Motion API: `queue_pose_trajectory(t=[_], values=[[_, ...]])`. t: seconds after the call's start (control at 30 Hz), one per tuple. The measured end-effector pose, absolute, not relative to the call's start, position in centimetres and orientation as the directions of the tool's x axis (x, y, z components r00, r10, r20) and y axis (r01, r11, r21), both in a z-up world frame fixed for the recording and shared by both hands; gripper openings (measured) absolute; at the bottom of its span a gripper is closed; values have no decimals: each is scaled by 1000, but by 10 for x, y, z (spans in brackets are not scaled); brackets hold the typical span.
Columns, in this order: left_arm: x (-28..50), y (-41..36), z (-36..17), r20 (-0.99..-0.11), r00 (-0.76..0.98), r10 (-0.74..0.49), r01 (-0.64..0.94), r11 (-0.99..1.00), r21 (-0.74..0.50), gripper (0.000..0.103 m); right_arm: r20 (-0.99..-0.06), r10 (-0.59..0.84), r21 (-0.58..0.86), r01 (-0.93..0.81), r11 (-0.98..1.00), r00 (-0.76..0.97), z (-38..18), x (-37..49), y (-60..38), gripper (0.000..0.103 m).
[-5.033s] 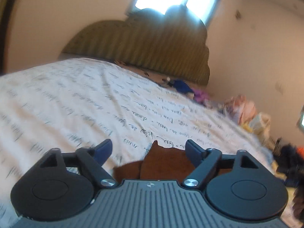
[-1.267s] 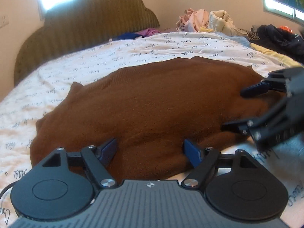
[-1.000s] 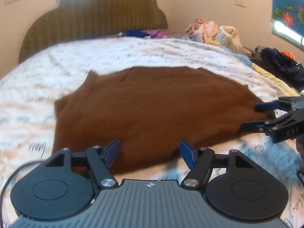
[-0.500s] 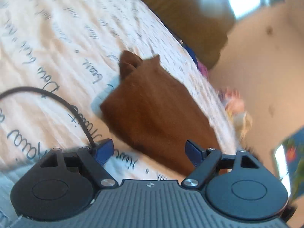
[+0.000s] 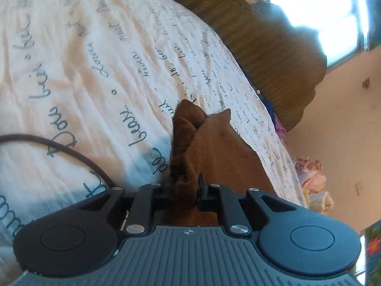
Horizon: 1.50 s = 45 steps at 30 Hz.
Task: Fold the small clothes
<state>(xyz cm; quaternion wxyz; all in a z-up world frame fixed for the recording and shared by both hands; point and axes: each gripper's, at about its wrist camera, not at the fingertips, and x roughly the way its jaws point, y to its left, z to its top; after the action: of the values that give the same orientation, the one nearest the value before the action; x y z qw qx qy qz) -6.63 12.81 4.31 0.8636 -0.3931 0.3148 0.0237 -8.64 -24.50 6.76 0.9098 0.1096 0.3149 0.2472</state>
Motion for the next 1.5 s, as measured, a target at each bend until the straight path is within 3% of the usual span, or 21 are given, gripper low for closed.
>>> queue_pose_trajectory(t=[0.1, 0.27, 0.43, 0.67, 0.7, 0.73, 0.77, 0.8, 1.13, 1.23, 1.37, 1.43, 1.5], values=[[-75, 90, 65, -524, 846, -99, -167, 885, -435, 13, -502, 623, 498, -389, 775, 600, 72, -54, -240, 100], [-89, 36, 74, -462, 886, -37, -36, 988, -149, 12, -533, 748, 649, -376, 661, 395, 69, 29, -201, 100], [-104, 15, 69, -444, 895, -46, 33, 999, -36, 12, -582, 780, 694, -360, 623, 228, 61, 92, -137, 100], [-99, 0, 60, -454, 888, -75, 97, 995, 27, 12, -740, 655, 543, -435, 718, 156, 46, 126, -75, 99], [-98, -2, 60, -458, 886, -78, 102, 994, 28, 12, -754, 637, 523, -442, 729, 159, 40, 130, -74, 95], [-97, -5, 60, -458, 885, -85, 110, 993, 30, 11, -757, 630, 506, -455, 733, 173, 36, 132, -73, 84], [-97, -8, 61, -458, 884, -93, 121, 992, 32, 11, -763, 617, 477, -477, 738, 192, 34, 131, -75, 43], [-96, -12, 62, -460, 882, -105, 130, 991, 23, 11, -778, 589, 437, -485, 758, 220, 34, 132, -78, 10], [-86, -132, 94, -392, 818, -422, 440, 897, -46, 10, -682, 611, 369, -532, 762, 402, 98, 116, -238, 10], [-91, -165, 77, -443, 747, -496, 537, 843, -40, 10, -678, 565, 338, -484, 807, 470, 98, 99, -303, 10], [-90, -195, 43, -554, 676, -486, 584, 811, 1, 10, -727, 499, 368, -346, 863, 471, 51, 96, -365, 13], [-95, -193, 43, -535, 686, -494, 605, 795, 42, 11, -726, 518, 454, -251, 855, 453, 28, 98, -384, 22], [-98, -181, 49, -516, 662, -543, 648, 761, 31, 18, -646, 587, 558, -222, 799, 488, 28, 93, -403, 32]])
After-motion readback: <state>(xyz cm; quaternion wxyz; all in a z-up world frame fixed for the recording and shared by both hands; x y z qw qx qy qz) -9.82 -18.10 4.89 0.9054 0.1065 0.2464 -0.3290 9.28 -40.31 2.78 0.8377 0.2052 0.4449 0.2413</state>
